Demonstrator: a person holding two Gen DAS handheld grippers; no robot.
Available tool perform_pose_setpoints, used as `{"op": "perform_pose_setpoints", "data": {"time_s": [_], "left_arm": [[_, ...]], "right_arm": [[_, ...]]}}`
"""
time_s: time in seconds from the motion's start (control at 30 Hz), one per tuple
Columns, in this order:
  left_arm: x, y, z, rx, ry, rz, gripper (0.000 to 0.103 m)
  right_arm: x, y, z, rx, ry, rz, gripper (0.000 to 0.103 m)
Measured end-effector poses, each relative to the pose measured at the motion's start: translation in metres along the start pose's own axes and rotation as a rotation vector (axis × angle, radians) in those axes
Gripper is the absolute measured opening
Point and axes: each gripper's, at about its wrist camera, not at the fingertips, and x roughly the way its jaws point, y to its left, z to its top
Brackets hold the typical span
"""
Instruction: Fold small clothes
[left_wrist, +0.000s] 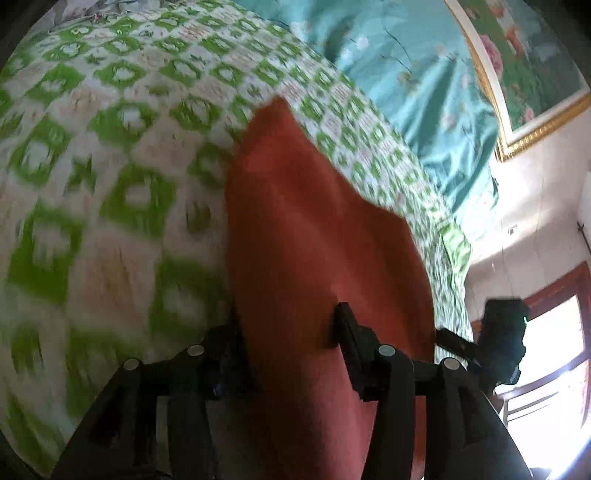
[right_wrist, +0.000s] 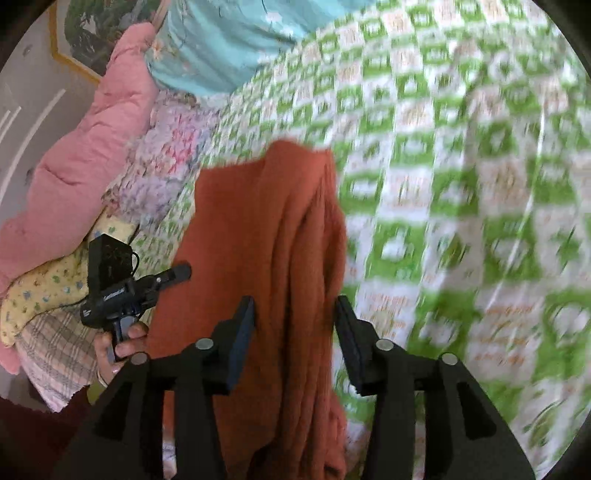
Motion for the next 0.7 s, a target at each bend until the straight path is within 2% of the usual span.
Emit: {"op": "perform_pose_setpoints", "data": {"time_s": [0.17,0.23,0.27,0.3,0.33,0.37,0.4,0.47,0.53,0.57,0.6,0.7], "left_arm": [[0.019,0.02,0.057,-0.077,-0.04,0.011,0.049],[0.031,0.023,0.077,-0.103,-0.048,0.004,0.046],[0.036,0.026,0.087,-0.108,-0.058,0.013,0.031],[0.039,0.024,0.094,-0.099,-0.061,0.019,0.003],[0.041,0.022,0.099,-0.085,-0.064,0.038,0.005],[0.04,0.013,0.104,-0.046,-0.081,0.057,0.005],[0.039,0.006,0.106,-0.006,-0.097,0.076,0.006],[0.042,-0.015,0.107,0.105,-0.129,0.184,0.006],[0.056,-0.022,0.105,0.157,-0.113,0.313,0.007],[0.06,-0.021,0.104,0.161,-0.103,0.348,0.011],[0.063,-0.021,0.104,0.157,-0.094,0.389,0.021],[0.048,-0.022,0.1,0.132,-0.12,0.399,0.029]], "right_arm": [[0.012,0.003,0.035,0.002,-0.024,0.002,0.049],[0.027,0.005,0.052,0.012,-0.021,-0.005,0.049],[0.033,0.006,0.058,0.014,-0.019,-0.011,0.049],[0.041,0.007,0.066,0.015,-0.019,-0.009,0.049],[0.048,0.008,0.072,0.016,-0.015,0.003,0.045],[0.054,0.009,0.078,0.013,-0.009,0.0,0.019],[0.058,0.012,0.082,-0.001,-0.001,-0.012,0.01],[0.057,0.019,0.088,-0.027,-0.022,0.0,0.01],[0.059,0.023,0.089,-0.065,-0.044,-0.052,0.01],[0.063,0.021,0.088,-0.06,-0.035,-0.086,0.01],[0.068,0.015,0.087,-0.037,-0.022,-0.098,0.011],[0.064,0.001,0.081,0.042,-0.023,-0.053,0.016]]}}
